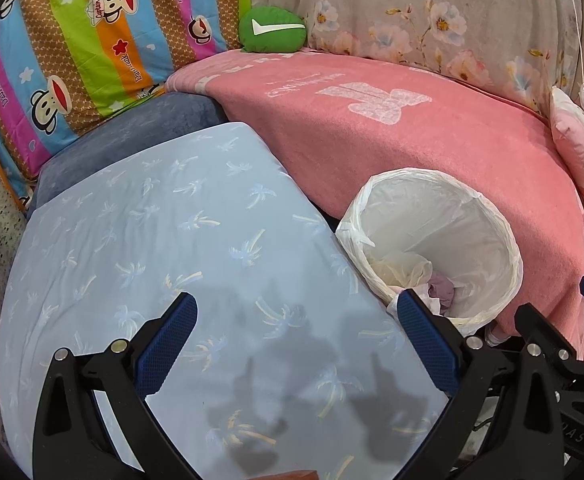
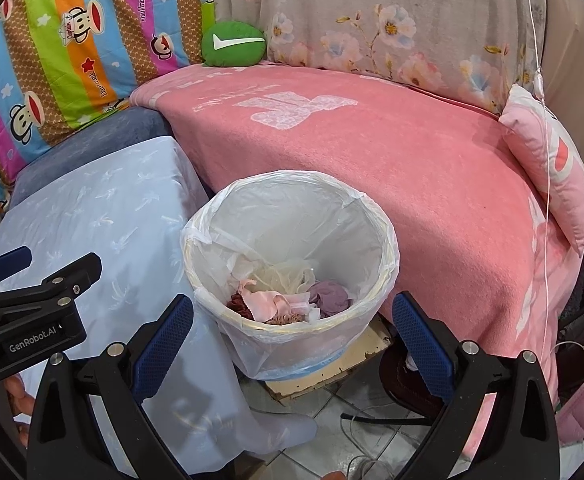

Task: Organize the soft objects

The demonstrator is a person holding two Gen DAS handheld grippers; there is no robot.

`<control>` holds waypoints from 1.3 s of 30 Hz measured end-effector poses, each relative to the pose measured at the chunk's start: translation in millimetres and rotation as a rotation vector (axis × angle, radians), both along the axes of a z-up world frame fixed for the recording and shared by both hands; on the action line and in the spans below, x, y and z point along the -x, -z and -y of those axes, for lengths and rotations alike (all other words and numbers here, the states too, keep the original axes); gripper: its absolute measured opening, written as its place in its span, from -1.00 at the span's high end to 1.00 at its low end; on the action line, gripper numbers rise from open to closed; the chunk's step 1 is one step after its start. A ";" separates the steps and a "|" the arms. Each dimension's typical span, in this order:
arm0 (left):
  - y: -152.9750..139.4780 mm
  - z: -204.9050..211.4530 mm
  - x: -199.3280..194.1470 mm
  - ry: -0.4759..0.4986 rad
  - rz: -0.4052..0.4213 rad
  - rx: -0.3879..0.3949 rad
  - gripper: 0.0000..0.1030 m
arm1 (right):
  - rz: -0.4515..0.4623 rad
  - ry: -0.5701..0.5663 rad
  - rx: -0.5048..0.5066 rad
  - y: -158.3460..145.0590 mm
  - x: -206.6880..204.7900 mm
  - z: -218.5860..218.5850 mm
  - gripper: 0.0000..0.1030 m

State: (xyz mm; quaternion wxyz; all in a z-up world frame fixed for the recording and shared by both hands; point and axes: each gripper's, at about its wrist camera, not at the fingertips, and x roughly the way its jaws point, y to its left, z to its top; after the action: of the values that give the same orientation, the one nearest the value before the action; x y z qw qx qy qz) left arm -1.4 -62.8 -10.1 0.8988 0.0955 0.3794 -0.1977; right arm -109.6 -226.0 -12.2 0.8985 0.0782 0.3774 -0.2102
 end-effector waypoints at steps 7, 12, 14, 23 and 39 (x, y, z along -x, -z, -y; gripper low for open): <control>2.0 0.3 -0.2 -0.008 -0.009 -0.008 -0.87 | -0.007 -0.001 -0.003 1.7 0.9 -1.7 -0.88; 2.5 -0.7 1.7 -0.019 -0.007 -0.002 -0.87 | -0.005 0.000 -0.004 1.7 2.0 -1.9 -0.88; 2.7 -1.5 2.2 -0.025 -0.008 0.002 -0.87 | -0.004 0.002 -0.006 2.0 2.5 -1.9 -0.88; 4.0 -1.7 3.2 -0.020 -0.022 0.009 -0.87 | -0.005 0.006 -0.009 2.8 3.7 -1.5 -0.88; 2.5 -3.5 5.0 -0.020 -0.018 0.009 -0.87 | -0.005 0.013 -0.008 1.2 8.7 -3.9 -0.88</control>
State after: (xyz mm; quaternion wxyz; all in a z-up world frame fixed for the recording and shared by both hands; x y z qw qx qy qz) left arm -6.4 -59.3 -12.6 0.8977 0.0859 0.3875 -0.1915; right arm -118.3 -222.2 -13.4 0.8959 0.0836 0.3799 -0.2146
